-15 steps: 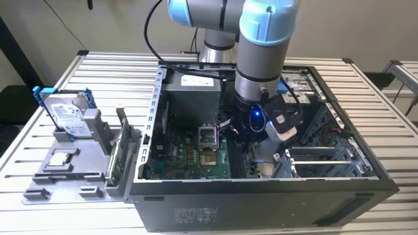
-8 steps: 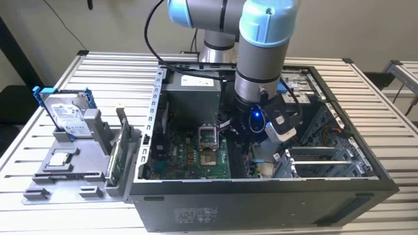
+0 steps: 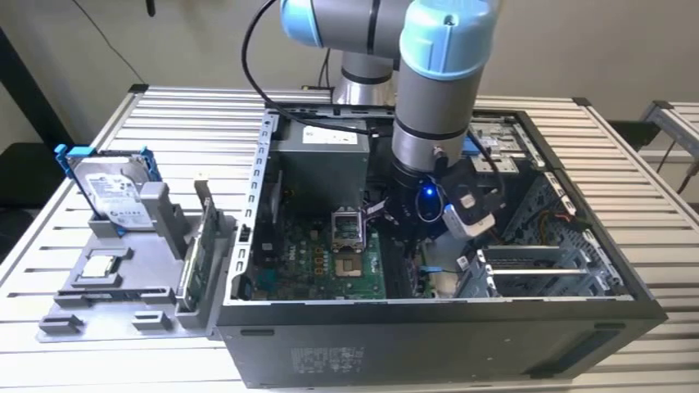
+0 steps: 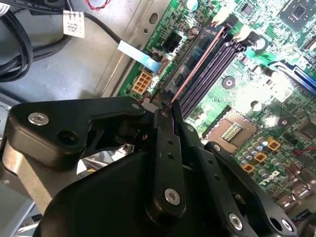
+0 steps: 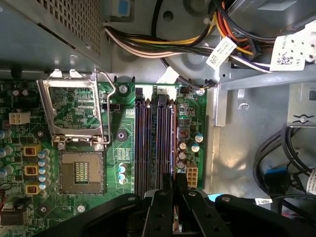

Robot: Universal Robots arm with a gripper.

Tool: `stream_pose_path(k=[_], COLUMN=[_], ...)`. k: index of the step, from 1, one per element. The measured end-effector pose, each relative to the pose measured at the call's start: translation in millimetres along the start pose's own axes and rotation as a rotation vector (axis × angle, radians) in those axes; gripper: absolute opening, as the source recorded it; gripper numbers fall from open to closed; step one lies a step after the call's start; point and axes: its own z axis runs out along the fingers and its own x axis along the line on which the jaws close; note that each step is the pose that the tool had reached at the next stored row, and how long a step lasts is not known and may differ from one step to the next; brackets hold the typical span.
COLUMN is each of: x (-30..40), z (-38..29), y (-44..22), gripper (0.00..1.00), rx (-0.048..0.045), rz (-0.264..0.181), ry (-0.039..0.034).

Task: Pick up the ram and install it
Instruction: 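Insert the ram into the slot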

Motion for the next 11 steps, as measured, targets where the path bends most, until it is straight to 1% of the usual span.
stream_pose_path(k=[5,11], x=[0.2,0.2], z=[3.2,3.5], y=[2.4,2.5], gripper=[0.15,0.15], rx=[-0.0004,0.0000], rz=[0.000,0.000], ry=[-0.0001,0.0000])
